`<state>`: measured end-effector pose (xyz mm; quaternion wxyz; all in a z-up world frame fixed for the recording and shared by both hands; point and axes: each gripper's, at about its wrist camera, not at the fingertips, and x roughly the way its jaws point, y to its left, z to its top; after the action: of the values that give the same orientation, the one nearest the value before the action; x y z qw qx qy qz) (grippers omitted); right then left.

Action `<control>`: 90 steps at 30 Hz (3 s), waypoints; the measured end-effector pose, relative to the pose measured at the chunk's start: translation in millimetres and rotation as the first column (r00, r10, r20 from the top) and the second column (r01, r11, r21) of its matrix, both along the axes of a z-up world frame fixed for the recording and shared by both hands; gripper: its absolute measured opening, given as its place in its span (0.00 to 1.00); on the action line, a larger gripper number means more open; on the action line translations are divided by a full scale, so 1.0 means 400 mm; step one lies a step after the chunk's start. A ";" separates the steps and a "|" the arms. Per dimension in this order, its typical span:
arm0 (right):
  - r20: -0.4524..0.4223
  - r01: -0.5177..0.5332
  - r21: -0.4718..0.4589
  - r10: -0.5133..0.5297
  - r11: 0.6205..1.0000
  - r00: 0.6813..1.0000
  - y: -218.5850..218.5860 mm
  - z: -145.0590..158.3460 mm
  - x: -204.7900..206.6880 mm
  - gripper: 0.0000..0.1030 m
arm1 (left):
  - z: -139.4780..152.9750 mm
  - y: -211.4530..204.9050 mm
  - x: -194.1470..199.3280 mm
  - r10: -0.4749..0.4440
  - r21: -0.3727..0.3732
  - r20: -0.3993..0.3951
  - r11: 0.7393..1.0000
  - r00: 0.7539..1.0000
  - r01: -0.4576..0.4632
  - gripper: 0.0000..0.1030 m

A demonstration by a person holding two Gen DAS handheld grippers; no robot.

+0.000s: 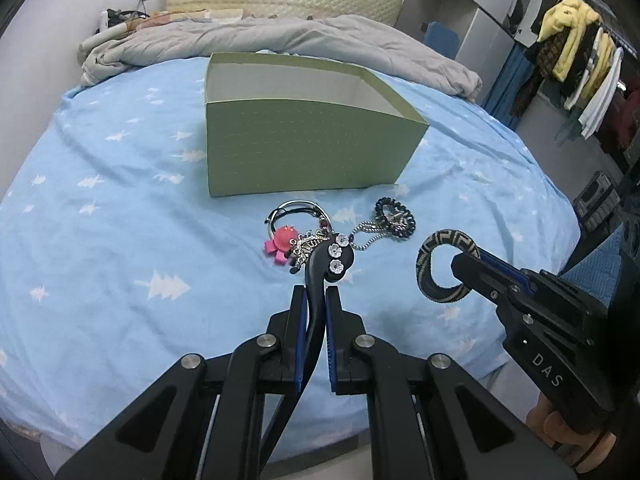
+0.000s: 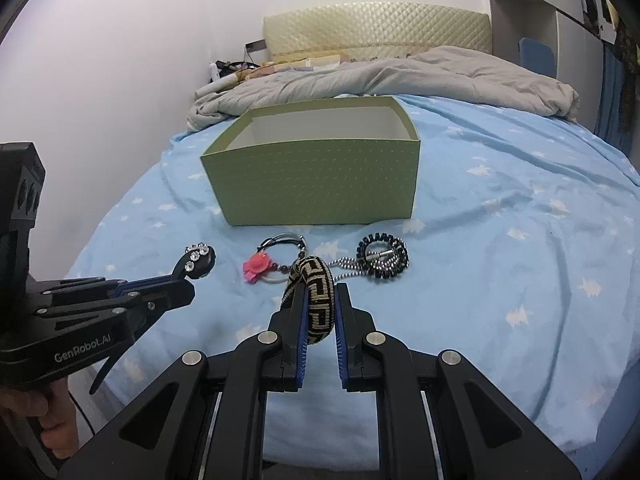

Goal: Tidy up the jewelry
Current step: 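Carry the bangle and keychain over the green box and open both tools, then move both open tools back from the box toward the remaining jewelry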

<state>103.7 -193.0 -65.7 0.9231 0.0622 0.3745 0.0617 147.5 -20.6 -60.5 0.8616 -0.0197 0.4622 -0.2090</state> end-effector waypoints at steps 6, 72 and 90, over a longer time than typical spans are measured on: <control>0.009 0.002 0.010 -0.002 1.000 1.000 0.002 0.033 -0.036 0.09 | 0.028 0.028 -0.031 0.039 -0.018 0.006 0.999 0.999 -0.038 0.07; -0.088 0.062 0.054 -0.057 0.997 0.994 -0.090 0.035 0.543 0.12 | 0.048 -0.077 0.606 0.070 0.046 -0.027 0.997 0.997 -0.068 0.09; 0.109 0.042 0.081 -0.050 0.996 0.993 -0.065 0.269 0.355 0.27 | 0.309 -0.029 0.407 0.100 0.052 0.159 0.993 0.982 -0.110 0.46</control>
<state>245.7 -219.1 41.9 0.9405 0.1036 0.3182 0.0584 310.2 -32.1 63.2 0.9050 -0.0015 0.3980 -0.1501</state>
